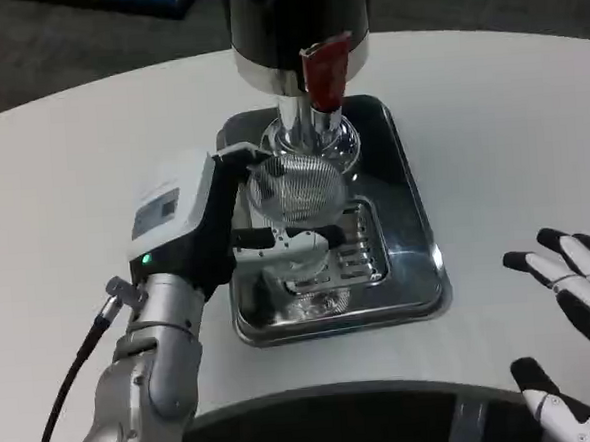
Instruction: Grasp the cup under the faucet to collect the drink, then remove the cup.
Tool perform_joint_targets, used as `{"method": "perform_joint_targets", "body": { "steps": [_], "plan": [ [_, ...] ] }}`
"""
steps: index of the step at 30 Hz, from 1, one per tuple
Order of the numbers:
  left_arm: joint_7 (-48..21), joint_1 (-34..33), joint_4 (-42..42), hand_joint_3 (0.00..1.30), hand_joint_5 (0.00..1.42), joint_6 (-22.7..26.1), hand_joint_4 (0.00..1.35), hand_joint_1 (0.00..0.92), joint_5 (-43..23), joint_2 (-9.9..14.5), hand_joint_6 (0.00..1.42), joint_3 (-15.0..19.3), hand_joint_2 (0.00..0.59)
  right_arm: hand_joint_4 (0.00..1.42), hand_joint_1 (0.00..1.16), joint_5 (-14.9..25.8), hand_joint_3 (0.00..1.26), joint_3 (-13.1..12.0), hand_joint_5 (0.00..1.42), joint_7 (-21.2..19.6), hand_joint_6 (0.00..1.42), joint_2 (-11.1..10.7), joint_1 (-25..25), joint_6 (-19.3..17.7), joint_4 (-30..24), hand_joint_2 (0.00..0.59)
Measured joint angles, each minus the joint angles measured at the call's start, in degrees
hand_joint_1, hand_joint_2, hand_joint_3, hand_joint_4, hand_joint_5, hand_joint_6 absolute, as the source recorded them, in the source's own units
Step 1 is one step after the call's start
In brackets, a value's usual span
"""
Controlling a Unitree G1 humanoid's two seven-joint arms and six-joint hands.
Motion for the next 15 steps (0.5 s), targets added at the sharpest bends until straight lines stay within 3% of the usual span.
{"method": "perform_joint_targets", "body": {
  "steps": [4,9,15],
  "plan": [
    [1.95,-1.71,2.69,0.96,1.34,-0.01,1.15,0.602,-0.08,-0.09,1.42,-0.76,0.000,0.00,0.33,1.02,0.12,-1.47,0.00,-0.02,0.01,-0.06,0.84,-0.93,0.01,0.478],
    [3.40,-2.87,4.20,0.80,1.15,0.01,0.90,0.591,-0.08,-0.25,1.42,-2.28,0.000,0.00,0.33,1.90,0.13,-2.19,0.00,-0.10,0.01,-0.06,0.93,-1.35,0.09,0.478],
    [3.43,-2.97,4.21,0.68,1.00,0.29,0.71,0.537,-0.08,-0.22,1.37,-2.97,0.003,0.00,0.33,2.16,0.13,-3.09,0.00,-0.12,0.01,-0.06,0.95,-1.62,0.47,0.478]
  ]
}}
